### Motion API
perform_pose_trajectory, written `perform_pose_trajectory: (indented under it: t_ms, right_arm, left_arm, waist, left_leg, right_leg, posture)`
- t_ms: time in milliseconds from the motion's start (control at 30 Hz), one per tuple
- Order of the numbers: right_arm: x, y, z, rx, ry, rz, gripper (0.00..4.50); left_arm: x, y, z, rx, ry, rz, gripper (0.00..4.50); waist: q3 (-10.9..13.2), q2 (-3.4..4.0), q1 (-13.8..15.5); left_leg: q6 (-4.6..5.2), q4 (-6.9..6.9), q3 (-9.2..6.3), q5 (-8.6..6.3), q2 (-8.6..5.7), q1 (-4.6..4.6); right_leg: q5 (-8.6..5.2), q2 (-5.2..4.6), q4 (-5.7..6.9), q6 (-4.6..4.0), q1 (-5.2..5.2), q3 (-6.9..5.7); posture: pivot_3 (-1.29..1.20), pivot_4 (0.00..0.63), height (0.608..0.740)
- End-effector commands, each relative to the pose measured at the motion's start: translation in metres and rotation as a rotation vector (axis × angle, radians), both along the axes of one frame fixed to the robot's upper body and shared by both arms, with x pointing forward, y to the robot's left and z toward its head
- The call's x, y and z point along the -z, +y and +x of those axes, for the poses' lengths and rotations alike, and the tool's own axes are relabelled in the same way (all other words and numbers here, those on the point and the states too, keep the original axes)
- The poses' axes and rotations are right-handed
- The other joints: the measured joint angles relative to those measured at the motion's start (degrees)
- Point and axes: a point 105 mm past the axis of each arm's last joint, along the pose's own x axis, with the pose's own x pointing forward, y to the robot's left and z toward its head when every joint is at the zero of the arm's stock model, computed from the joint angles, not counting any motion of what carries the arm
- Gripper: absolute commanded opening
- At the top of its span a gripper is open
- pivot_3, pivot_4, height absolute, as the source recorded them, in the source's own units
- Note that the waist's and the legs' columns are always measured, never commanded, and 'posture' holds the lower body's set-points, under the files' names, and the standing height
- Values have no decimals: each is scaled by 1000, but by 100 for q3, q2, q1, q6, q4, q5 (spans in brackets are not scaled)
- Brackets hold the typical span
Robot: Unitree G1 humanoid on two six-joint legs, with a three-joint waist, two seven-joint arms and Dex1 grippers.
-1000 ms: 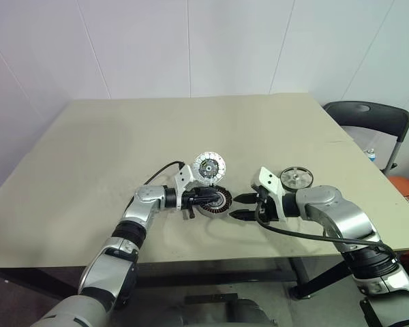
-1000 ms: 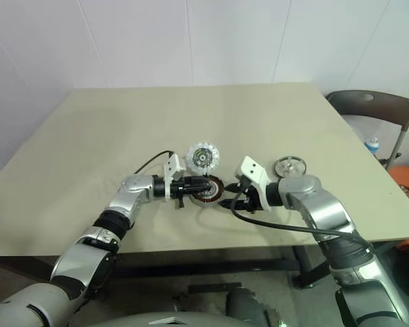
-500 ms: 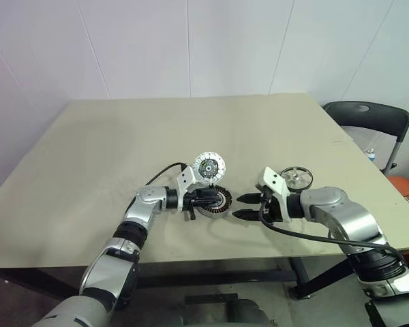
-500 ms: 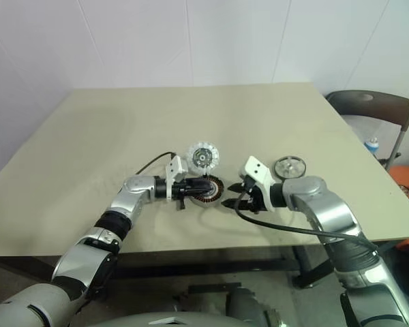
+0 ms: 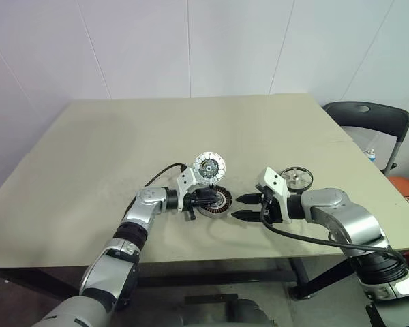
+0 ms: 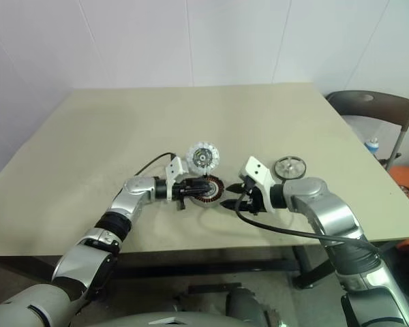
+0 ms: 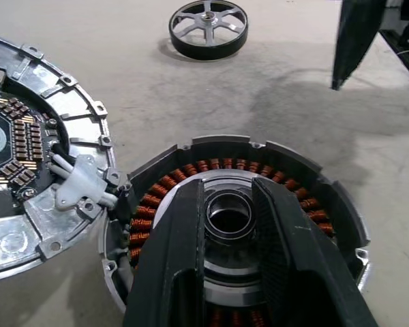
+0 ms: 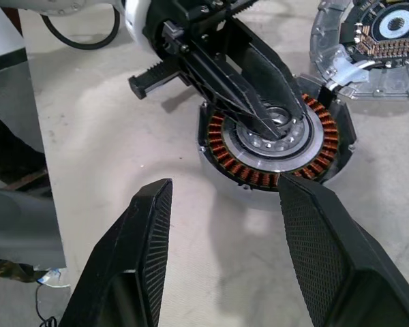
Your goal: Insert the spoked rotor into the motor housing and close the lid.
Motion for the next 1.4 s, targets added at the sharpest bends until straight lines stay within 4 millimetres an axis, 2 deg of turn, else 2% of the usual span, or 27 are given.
perform_pose_trajectory:
  t_ms: [33,400,767,933,1167,1400]
  right_arm:
    - [-13,1,1,-8,-50,12,2564]
    - [-13,0,0,-3,-48,12,2564]
    - [-13,0,3,2,-52,9,2564]
    - [-11,1,5,3,-52,7,2564]
    - [-9,1,6,4,-51,-1,2564]
    - [-5,1,6,4,-43,-7,2564]
  left_arm:
    - [-8,-5,3,8,-39,-8,698]
    - [-5,-5,1,9,-23,-14,698]
    - [-6,-1,7,-30,-38,10,4455]
    - [-9,0,11,-53,-52,7,4486]
    - [-12,-1,13,-71,-43,-19,4486]
    - [-32,-5,19,-96,-31,-127,4486]
  waist:
    - [0,0,0]
    - [0,0,-1]
    - [0,0,-1]
    - [2,-3,-7]
    - [1,-3,-5]
    - [2,-3,-5]
  left_leg:
    - [0,0,0,0,0,1]
    - [1,0,1,0,0,7]
    - [2,0,0,-1,0,32]
    - [13,-1,1,-7,1,62]
    - [12,0,0,-6,1,70]
    - [13,0,-1,-7,1,70]
  right_leg:
    - [0,0,0,0,1,0]
    - [0,0,1,0,8,0]
    - [0,0,1,0,32,0]
    - [-3,2,0,3,83,1]
    - [-3,3,-1,3,86,1]
    - [-3,2,-2,3,85,1]
  posture:
    - [0,0,740]
    - [0,0,740]
    - [0,0,740]
    - [0,0,740]
    - [0,0,740]
    - [0,0,740]
